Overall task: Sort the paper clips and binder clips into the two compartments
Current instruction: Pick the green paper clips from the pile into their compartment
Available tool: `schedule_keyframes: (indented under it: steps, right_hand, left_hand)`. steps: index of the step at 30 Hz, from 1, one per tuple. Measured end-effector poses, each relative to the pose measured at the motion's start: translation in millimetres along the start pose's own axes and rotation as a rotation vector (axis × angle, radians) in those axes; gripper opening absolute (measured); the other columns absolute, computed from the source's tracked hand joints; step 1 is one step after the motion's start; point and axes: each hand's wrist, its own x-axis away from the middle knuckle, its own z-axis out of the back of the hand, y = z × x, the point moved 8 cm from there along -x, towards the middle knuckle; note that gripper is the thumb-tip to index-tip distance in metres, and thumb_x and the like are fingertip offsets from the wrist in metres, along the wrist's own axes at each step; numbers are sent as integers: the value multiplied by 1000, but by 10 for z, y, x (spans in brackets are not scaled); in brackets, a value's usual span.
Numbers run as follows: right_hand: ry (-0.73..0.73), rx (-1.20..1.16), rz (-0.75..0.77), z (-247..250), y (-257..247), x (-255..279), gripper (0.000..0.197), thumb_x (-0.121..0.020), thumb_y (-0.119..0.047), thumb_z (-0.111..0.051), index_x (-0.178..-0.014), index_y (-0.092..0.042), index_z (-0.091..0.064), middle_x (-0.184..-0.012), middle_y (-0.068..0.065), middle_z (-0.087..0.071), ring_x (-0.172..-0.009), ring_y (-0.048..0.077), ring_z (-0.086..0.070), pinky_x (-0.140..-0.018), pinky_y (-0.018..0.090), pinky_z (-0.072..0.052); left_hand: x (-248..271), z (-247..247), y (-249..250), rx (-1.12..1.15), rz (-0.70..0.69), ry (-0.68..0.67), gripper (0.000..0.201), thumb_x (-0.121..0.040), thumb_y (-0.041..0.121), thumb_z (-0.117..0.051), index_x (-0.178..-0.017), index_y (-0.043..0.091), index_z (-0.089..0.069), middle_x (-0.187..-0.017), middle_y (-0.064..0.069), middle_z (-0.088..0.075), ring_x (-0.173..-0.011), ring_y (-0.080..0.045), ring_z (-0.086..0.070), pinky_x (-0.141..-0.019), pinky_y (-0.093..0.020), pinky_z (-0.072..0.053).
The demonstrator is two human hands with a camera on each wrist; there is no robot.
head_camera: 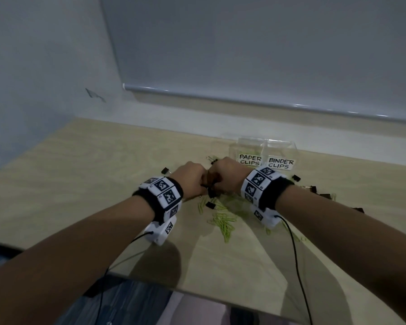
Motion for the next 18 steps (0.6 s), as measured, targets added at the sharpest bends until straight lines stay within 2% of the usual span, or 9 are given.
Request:
schedule_keyframes:
  steps: [3, 5, 6, 9, 11, 14, 16, 18]
  right_hand:
    - [14, -68, -19, 38, 79, 12, 10, -76, -18, -69, -80, -9, -68, -78, 8, -65, -71, 22, -60, -62, 32, -50]
    - [32, -198, -45, 81, 163, 25, 10, -76, -17, -70, -81, -8, -69, -72, 0, -62, -66, 14, -56, -59, 24, -46]
    - [60, -283, -61, 131, 203, 34, 8, -77, -16, -69, -81, -9, -70, -71, -2, -63, -65, 11, -56, -60, 23, -47]
    - [204, -436, -111, 377, 348, 15, 6, -80, -12, -65, -80, -9, -70, -80, 5, -71, -72, 14, -64, -68, 28, -56]
    - [248, -414, -138, 504, 410, -46, 6, -81, -12, -64, -80, -10, -70, -84, 5, -72, -78, 18, -66, -70, 29, -57]
    - [188, -209, -119, 537, 380, -149, 11, -83, -13, -64, -92, -13, -71, -93, 4, -70, -85, 18, -65, -74, 28, -52]
    - [138, -62, -82, 482, 323, -154, 18, -82, -13, -64, -99, -14, -71, -100, 2, -66, -90, 18, -61, -75, 26, -48]
    - [99, -50, -36, 392, 242, -96, 19, -79, -8, -65, -95, -15, -73, -96, 1, -65, -86, 16, -59, -72, 25, -44]
  left_hand:
    - [-1, 9, 46, -7, -12, 7, 17, -74, 20, -68, -65, 14, -55, -73, -8, -62, -72, -30, -64, -59, -31, -46]
    - [8, 17, 19, 60, -9, 11, 10, -72, 23, -70, -74, 14, -65, -76, -4, -67, -72, -23, -65, -63, -32, -52]
    - [9, 40, -19, 135, 0, 21, 9, -72, 23, -70, -77, 16, -68, -76, -1, -67, -70, -18, -64, -64, -29, -52]
    - [-8, 237, -227, 341, 62, 129, 4, -75, 19, -70, -78, 18, -68, -78, 2, -68, -69, -12, -61, -64, -23, -47]
    - [-29, 379, -397, 314, 107, 190, 3, -77, 17, -67, -80, 17, -66, -84, 0, -67, -75, -16, -62, -68, -26, -49]
    - [-60, 442, -498, 100, 126, 152, 12, -81, 17, -63, -93, 17, -65, -97, 0, -61, -82, -18, -58, -74, -30, -49]
    - [-35, 414, -377, 37, 77, 128, 17, -83, 17, -63, -99, 17, -67, -100, 2, -55, -85, -15, -52, -75, -28, -45]
    - [15, 310, -129, 80, -22, 84, 17, -81, 17, -66, -98, 15, -70, -97, 0, -60, -84, -15, -57, -73, -26, -45]
